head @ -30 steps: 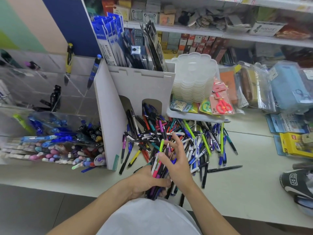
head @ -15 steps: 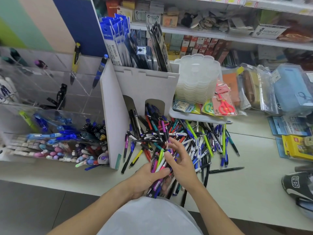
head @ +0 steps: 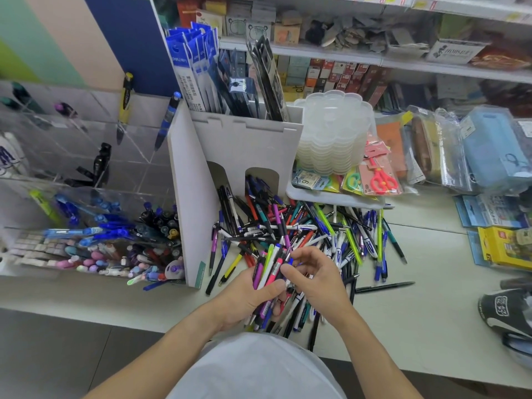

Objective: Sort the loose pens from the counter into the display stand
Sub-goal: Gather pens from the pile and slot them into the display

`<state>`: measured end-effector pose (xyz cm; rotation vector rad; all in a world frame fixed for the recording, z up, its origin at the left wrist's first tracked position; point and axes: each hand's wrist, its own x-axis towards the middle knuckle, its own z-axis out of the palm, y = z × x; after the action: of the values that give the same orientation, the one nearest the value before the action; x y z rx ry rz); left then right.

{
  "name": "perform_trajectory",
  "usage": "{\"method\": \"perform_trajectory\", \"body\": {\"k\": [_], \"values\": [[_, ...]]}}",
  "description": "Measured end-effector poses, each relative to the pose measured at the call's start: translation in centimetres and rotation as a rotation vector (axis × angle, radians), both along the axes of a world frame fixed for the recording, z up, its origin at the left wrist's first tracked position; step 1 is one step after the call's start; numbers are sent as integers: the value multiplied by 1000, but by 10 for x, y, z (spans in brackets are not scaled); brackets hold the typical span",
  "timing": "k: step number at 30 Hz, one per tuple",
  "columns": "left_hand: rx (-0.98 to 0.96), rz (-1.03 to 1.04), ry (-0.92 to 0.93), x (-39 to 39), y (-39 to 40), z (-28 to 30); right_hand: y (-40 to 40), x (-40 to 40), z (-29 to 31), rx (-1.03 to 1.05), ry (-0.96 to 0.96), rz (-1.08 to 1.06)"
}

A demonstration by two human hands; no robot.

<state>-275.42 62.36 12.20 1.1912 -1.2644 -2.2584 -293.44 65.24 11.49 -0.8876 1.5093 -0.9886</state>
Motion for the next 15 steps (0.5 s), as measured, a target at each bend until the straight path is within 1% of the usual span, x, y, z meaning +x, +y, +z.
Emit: {"method": "perform_trajectory", "body": {"k": [3,5,10,15], "values": [[60,-12,19,0,2,2,-1,-2,3,13,-32,21],[122,8,30,1,3,4,-1,-3,5,5,-12,33],[178,57,33,8,4,2,1,-9,16,-66,37,33],[315,89,151,13,8,-3,4,-14,31,-77,-88,21]]}}
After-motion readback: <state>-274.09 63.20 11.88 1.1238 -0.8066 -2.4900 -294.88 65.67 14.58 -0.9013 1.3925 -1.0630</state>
